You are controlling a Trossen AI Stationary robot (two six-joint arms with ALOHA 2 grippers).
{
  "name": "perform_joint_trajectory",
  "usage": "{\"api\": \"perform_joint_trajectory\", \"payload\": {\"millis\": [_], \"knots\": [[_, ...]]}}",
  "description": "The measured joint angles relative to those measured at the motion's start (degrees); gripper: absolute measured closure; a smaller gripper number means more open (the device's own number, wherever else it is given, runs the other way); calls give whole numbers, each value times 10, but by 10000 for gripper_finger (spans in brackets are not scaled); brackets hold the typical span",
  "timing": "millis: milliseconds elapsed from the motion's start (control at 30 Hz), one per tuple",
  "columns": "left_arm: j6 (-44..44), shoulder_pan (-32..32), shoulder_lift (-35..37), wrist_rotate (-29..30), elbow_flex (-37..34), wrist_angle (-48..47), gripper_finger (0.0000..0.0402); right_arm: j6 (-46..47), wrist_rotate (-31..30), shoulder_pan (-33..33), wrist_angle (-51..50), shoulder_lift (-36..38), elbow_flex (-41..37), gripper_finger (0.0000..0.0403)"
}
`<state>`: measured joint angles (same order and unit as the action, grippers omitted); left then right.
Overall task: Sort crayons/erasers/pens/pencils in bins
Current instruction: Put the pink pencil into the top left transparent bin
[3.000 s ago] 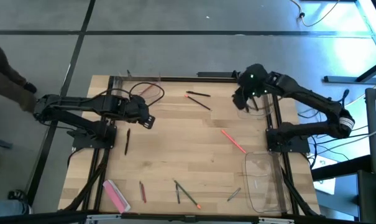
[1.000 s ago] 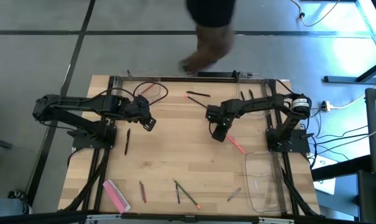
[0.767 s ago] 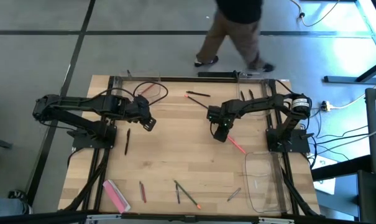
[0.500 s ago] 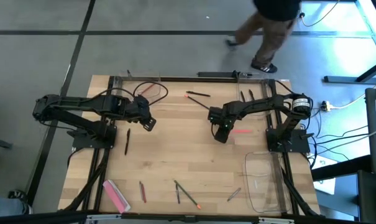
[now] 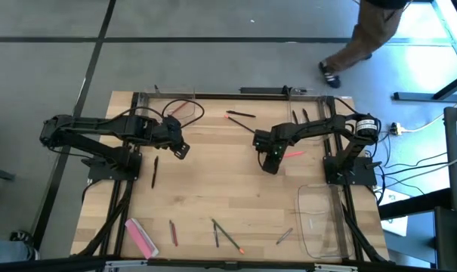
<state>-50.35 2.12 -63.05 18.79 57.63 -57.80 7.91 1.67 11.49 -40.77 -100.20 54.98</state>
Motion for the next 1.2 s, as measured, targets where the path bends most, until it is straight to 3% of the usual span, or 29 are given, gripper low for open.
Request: {"api": "perform_joint_trajectory", "payload": {"millis": [333,633,1200], "knots": [[0,0,0,0,0,0,328,-9,-4,1,3,0,0,359],[0,0,0,0,0,0,328,-7,-1,0,-1,-4,12,362],[30,0,0,2,0,0,327,-19,19,2,11,-3,203,361]]}}
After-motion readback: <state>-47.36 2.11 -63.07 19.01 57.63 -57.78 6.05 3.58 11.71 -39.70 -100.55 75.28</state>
